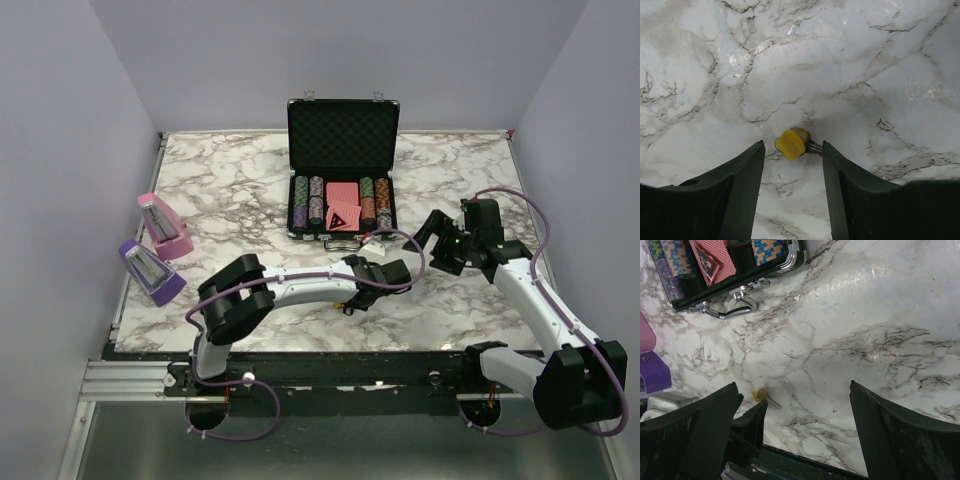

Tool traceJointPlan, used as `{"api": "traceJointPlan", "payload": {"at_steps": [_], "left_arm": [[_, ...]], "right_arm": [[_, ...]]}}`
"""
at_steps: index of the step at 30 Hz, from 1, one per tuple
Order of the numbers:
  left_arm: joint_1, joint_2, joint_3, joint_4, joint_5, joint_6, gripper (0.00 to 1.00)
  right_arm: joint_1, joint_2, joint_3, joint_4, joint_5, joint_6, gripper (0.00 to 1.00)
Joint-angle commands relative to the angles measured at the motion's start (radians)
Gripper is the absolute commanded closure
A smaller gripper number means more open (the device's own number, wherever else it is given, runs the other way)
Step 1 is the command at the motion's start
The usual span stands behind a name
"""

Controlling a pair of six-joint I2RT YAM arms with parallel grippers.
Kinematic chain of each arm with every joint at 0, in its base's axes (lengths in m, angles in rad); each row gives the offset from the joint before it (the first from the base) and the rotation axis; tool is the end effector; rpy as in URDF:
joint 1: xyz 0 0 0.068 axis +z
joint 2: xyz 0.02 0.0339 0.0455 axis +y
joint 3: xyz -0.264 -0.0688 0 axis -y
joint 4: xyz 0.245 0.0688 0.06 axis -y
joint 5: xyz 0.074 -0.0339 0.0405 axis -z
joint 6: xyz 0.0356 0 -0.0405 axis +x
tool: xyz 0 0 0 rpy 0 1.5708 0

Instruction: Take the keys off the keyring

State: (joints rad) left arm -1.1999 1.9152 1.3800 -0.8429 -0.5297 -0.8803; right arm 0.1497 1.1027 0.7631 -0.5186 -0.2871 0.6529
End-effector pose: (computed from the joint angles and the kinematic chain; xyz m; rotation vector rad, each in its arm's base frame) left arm 0.1511 -0.3388 0.1859 0.3446 2.5645 0.1395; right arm 0.2186 0.0432 0.2422 0.4932 2.4602 0.6976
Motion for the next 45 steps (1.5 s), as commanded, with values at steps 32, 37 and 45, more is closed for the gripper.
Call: {"api": "traceJointPlan", "payload": {"at_steps": [32,37,45], "left_arm": [[-0.017,0.041,0.047,-0.008,-0.065,0.001,0.89],[-0.023,0.030,0.060,-0.038,-0.085,-0.009,1.00],[-0.038,-0.054,0.059,-0.085,-0.135,-0.022,1.00]], "right_arm": [[0.007,0.026,-0.042,0.043,-0.047,-0.018,0.00],[0.007,0.028,-0.045,0.043,-0.053,-0.018,0.00],[0.007,0.016,-0.027,0.058,-0.139,-0.021,0.00]]}}
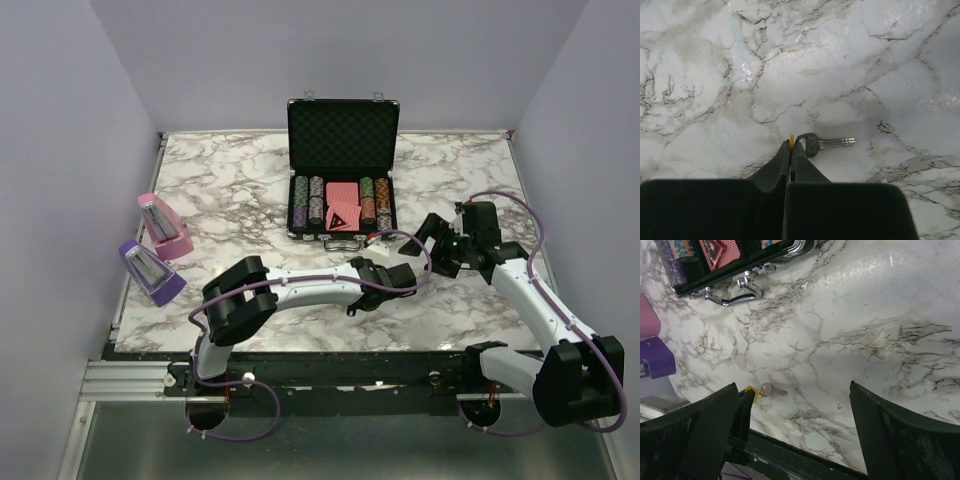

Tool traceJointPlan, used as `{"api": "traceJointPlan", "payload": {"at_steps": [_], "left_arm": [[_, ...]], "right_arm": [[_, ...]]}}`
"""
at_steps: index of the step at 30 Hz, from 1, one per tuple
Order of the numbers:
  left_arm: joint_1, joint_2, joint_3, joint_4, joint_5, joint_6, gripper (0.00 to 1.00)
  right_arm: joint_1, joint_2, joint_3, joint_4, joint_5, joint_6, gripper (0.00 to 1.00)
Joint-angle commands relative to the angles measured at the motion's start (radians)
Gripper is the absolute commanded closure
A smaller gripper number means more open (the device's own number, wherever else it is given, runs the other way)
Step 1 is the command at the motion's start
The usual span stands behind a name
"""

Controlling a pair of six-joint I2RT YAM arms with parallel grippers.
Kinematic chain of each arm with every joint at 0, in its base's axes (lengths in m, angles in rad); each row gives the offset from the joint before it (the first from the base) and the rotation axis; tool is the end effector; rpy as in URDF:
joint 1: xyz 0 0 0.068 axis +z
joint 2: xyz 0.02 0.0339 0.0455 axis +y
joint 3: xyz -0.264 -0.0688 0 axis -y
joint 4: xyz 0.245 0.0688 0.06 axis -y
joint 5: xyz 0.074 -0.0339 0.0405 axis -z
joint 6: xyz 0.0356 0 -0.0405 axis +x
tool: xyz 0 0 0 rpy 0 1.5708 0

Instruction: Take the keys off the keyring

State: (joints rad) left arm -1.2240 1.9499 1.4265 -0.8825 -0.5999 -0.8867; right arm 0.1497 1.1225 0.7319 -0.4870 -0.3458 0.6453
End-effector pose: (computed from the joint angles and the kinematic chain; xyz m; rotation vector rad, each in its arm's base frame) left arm 0.1470 -0.3476 0.1863 0.3614 2.5086 0.2041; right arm 0.2194 0.0453 0.2309 0.4654 2.4898 0.7605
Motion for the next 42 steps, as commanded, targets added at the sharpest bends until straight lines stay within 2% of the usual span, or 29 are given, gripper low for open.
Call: {"api": "traceJointPlan", "payload": {"at_steps": [1,12,17,23,30,33,38,42], "left_arm": [[-0.015,-0.106,0.003,-0.038,-0.067,-0.008,1.00],[-0.057,-0.345,-0.003,-0.010,-0.101,0.107,1.00],[-0.080,-0.451,0.040,0.026,-0.095,0.227,1.00],[-0.086,-0.595,0.067,0.137,0.015,0.373,1.00],[-0.088,-0.646,0.198,0.149,0.144,0.433,1.00],[-0.086,-0.648,0.264,0.180,0.219,0.483,1.00],[-0.077,-0.640,0.388,0.198,0.301,0.563,1.00],[-0.049,-0.646,0.437,0.237,0.373,0.580,1.00]], "right_arm": [[0.007,-0.006,0.007,0.037,-0.106,-0.009,0.00],[0.007,-0.066,-0.015,0.264,-0.433,0.135,0.00],[0.005,-0.102,-0.045,0.477,-0.577,0.318,0.00],[0.007,-0.144,-0.124,0.994,-0.685,0.658,0.00],[0.008,-0.153,-0.140,1.427,-0.664,0.905,0.00],[0.008,-0.101,-0.114,1.624,-0.667,1.032,0.00],[0.013,0.032,-0.075,2.058,-0.615,1.318,0.00],[0.017,0.117,-0.026,2.271,-0.559,1.464,0.00]]}}
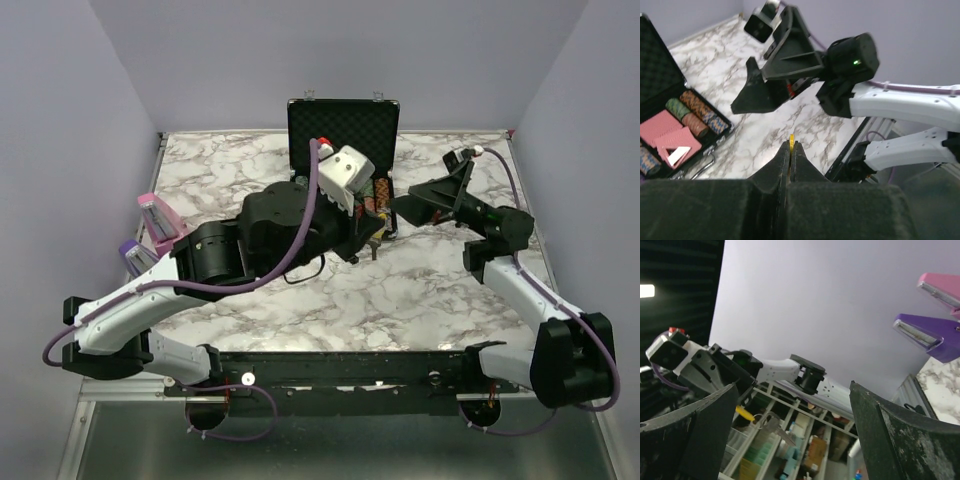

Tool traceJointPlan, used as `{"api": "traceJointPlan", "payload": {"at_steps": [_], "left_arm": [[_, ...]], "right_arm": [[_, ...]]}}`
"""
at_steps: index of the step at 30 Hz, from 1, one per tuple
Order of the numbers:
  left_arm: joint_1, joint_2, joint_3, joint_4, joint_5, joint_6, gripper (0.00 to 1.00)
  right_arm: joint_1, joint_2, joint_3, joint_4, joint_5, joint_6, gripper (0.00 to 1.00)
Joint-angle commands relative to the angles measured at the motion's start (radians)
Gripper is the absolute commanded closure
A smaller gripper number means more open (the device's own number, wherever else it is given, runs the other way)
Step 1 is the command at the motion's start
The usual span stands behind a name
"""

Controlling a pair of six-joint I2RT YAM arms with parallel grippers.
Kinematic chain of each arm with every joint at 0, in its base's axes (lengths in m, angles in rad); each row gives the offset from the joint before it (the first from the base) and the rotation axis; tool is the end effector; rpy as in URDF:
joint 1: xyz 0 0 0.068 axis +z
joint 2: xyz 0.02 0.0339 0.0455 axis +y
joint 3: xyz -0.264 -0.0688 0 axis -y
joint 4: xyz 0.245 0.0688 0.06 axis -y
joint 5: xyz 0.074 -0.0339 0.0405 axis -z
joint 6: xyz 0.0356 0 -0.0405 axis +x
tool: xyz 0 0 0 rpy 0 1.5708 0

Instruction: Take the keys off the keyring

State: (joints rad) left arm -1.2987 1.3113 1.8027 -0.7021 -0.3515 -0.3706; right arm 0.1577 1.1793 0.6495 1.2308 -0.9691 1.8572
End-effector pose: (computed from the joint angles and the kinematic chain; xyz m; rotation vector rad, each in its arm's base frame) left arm 0.0777 -0.2327 0.5147 0.5867 1.7620 -0.8825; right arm 0.2254 0.0656 0.3462 0.0031 1.5241 2.1189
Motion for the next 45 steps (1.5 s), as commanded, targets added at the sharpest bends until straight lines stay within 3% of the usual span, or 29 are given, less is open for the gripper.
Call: {"api": "traceJointPlan", "payload": {"at_steps": [1,19,45], "left_arm": [[0.035,-0.009,0.069,0.071,0.149,0.064,1.00],[0.225,0.000,0.096,0.403,0.542,-0.057,1.00],[0.332,0.098,0.136,0.656,0.733,-0.215,1.00]], "right_arm": [[0.013,0.066,0.068,0.553,0.070,0.257,0.01],[0.166,0.088,0.265,0.541,0.230,0.267,0.03],[0.207,0.037,0.411,0.536,0.356,0.335,0.08]]}}
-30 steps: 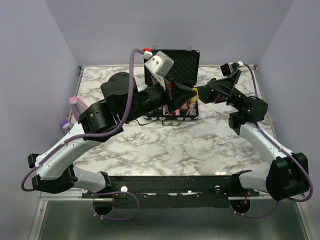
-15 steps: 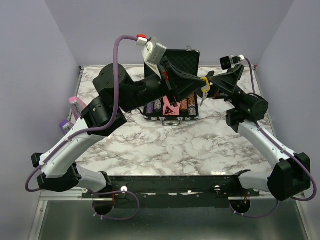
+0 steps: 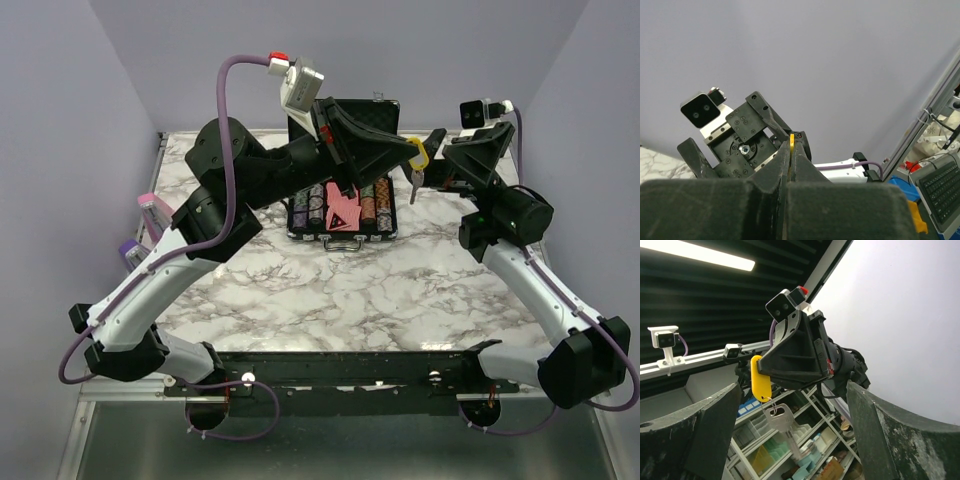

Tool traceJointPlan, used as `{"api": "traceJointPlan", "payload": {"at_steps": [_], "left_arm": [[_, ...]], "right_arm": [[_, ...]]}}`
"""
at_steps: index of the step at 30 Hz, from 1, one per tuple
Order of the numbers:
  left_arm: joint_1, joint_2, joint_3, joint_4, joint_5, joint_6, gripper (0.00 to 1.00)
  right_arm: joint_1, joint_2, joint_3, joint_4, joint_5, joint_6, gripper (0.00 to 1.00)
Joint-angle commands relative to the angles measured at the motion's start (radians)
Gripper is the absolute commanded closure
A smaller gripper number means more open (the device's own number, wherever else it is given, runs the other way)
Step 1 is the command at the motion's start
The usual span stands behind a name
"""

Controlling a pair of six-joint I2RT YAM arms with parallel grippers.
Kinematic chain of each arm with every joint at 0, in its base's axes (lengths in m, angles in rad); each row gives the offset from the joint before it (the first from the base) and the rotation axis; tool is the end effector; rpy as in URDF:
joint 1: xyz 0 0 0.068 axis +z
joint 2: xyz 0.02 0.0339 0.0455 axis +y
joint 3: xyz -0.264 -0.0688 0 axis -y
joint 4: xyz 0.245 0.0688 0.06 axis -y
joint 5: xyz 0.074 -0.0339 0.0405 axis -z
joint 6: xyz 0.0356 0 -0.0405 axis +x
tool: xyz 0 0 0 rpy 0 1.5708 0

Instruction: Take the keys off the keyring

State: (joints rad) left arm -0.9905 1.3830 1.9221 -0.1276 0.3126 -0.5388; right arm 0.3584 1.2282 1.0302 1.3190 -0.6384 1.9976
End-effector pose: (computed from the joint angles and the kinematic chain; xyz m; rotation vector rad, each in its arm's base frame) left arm 0.1274 -0.2143 0.5933 0.5904 1.1855 -1.5080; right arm 0.2060 0.0998 0.4652 -0.1442 0.9822 2.3531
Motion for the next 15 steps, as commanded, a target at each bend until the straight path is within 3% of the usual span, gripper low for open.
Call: {"api": "traceJointPlan", "payload": {"at_steps": [1,15], "left_arm": [[0.033,0.034,0.020,0.088,0.080,-0.055,1.00],[0.115,0.109,0.038,0.161,0.143,-0.127,1.00]], "right_arm": [[0.007,-0.010,0.031,0.447,0.025,0.194,0.08],[0.010,0.007,0.025,0.450,0.031,0.194,0.21]]}}
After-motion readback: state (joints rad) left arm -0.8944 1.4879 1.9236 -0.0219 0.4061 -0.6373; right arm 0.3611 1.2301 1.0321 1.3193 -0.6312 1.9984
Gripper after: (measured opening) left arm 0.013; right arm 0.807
